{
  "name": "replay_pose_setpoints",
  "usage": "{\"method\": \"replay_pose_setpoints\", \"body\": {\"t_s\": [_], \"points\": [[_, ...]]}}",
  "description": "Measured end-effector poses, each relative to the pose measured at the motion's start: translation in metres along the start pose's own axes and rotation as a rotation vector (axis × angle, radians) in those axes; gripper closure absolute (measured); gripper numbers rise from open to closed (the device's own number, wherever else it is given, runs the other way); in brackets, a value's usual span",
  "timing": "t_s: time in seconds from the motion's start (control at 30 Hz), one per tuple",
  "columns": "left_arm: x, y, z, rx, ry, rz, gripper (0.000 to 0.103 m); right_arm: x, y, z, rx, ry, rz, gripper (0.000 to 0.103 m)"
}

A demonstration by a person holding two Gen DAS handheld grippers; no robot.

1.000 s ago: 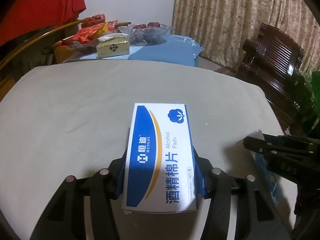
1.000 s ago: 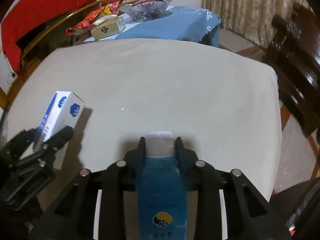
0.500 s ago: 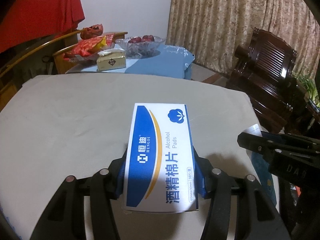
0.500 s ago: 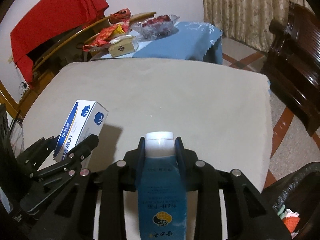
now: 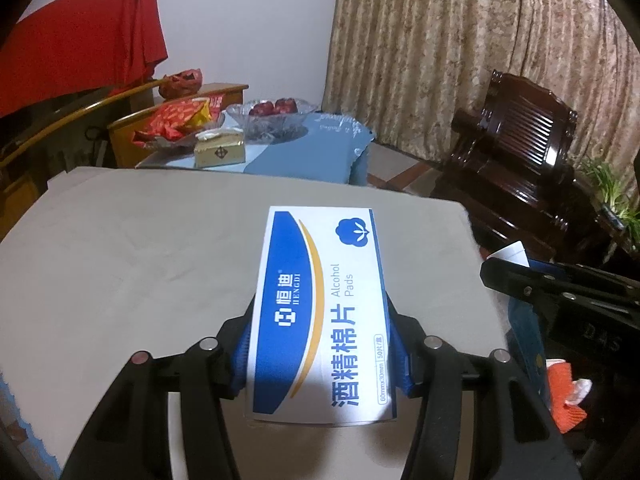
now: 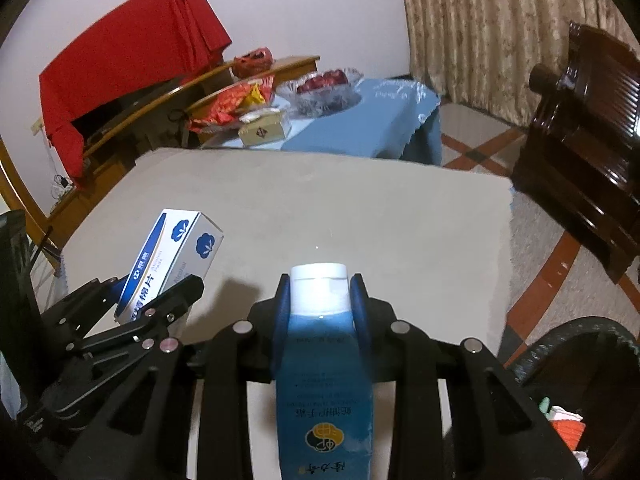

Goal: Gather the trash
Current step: 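Carry the box and blue tube over the trash bin with both tools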

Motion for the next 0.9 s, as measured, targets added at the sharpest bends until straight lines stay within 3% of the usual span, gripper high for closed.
{"method": "replay_pose_setpoints", "body": {"t_s": [0.53,0.9], "points": [[-0.088,-0.011,-0.063,-0.036,-0.128,0.061,0.049,-0.024,-0.025,-0.110,-0.101,-0.041,0.009,0.074],[-0.168,-0.021,-0.082,-0.048,-0.239,0.151,0.049,-0.081,-0.053,-0.177,-0.156,-0.141,0.090,0.074]]}}
Point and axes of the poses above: each gripper's, at about its wrist camera, not at the fingertips, and z roughly the way its jaws point, x to its left, y to its top, the point moved 9 cm from there along z, roughly the way its jaws point, and after that the axes turned 5 degrees about -z, right-handed, at the moved point
